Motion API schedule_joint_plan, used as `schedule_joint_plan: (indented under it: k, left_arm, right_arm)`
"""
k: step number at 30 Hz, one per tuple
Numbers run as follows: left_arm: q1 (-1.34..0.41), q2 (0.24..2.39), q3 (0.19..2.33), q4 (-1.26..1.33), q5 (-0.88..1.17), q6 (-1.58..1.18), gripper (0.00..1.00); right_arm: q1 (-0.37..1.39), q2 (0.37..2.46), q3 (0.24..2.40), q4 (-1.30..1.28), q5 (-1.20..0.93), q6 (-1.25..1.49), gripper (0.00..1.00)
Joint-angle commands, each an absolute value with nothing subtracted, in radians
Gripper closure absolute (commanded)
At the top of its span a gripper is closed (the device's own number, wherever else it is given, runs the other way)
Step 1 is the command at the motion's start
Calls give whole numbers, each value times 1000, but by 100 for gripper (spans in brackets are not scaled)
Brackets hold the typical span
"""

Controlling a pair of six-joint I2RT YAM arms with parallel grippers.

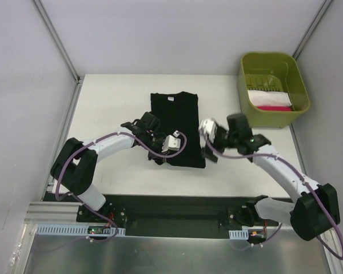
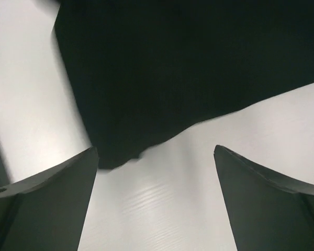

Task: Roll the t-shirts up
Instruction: Roll the T-shirt to the center of the board.

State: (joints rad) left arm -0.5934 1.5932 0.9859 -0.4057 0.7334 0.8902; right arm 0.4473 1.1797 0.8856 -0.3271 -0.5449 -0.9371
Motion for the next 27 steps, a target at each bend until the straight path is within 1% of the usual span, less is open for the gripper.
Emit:
schedule_joint_plan:
  k: [1,8,12,18,20,21,22,24,25,27]
  left_arm:
    - [-577,1617,1054,-489,857,887,100]
    - [-563,1643,1085,-525,903,845,100]
    - [-560,1646,1088,-529,907,841,100]
    - [-546,1649,1094,-531,913,828,100]
    - [-543,1649,1094,-534,913,827,100]
    - [-543,1649,1094,-544,914,828,100]
    - [-542,1651,1095,-555,916,831,100]
    - [-537,1657,1100,-596,925,839,100]
    - [-532,1660,1103,-610,928,841,100]
    - [-526,1658,1101,-637,940,842,100]
  right_arm:
    - [554,1107,724,-233,-465,-1100,4]
    - [638,1184,716,-143,-463,-1103,4]
    - [696,1245,716,-129,-457,-1135,4]
    - [738,1356,724,-117,-434,-1154,4]
    - [741,1387,745,-115,-410,-1147,1]
    - [742,1399,752,-115,-399,-1135,7]
    - [742,1413,759,-123,-387,-1134,20]
    - [741,1411,770,-158,-387,-1143,30]
    - [741,1401,773,-182,-393,-1149,40]
    - [738,1381,779,-270,-426,-1158,46]
